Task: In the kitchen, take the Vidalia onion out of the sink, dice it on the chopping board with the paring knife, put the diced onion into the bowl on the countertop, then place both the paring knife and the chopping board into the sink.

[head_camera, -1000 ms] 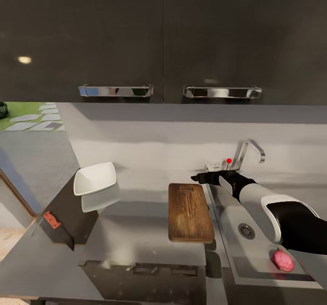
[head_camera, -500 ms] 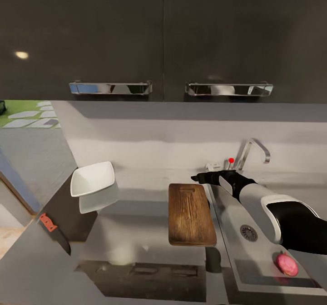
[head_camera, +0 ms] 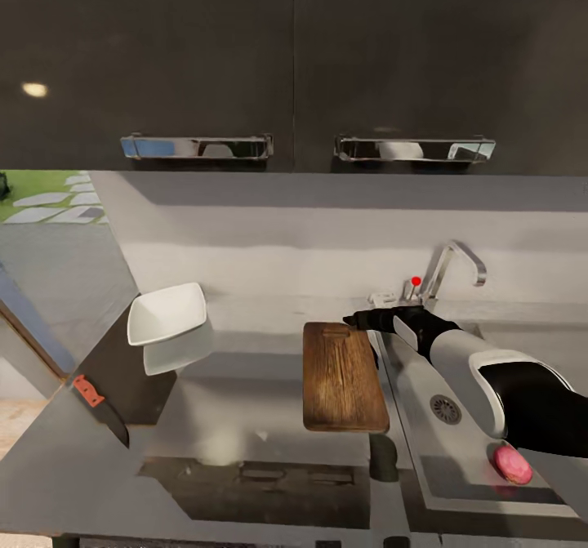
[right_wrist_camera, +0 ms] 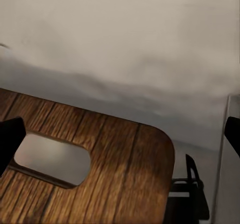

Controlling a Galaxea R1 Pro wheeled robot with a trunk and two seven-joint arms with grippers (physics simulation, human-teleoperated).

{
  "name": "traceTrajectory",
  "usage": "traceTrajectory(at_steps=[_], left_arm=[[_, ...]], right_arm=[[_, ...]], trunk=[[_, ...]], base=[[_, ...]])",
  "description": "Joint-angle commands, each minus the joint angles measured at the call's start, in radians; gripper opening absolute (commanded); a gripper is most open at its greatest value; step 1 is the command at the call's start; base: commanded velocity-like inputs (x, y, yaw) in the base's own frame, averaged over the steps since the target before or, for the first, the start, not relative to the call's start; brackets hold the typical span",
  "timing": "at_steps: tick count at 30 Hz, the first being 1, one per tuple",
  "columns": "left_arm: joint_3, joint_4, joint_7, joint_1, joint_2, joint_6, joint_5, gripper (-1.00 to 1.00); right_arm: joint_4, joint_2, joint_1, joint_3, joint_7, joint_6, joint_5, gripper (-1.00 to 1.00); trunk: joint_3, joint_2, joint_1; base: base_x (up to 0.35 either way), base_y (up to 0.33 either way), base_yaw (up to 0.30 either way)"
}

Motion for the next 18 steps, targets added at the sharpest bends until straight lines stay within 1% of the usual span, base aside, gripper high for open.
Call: traceTrajectory(at_steps=[1,12,18], left_arm=[[-0.001,-0.001,0.000,0.000,0.000,-0.001,0.005,1.00],[-0.001,-0.001,0.000,0.000,0.000,-0.001,0.005,1.00],[-0.001,-0.001,0.000,0.000,0.000,-0.001,0.005,1.00]], right_arm=[[-0.002,0.000,0.000,0.007,0.003,0.006,-0.006,1.00],[-0.002,-0.002,0.000,0.007,0.003,0.006,-0.006,1.00],[-0.002,-0.002,0.000,0.007,0.000,0.005,-0.005,1.00]], trunk=[[-0.003,-0.002,0.000],[-0.020,-0.002,0.000],[-0.023,-0.002,0.000]], base=[[-0.003,0.000,0.000],[0.000,0.000,0.000],[0.000,0.000,0.000]])
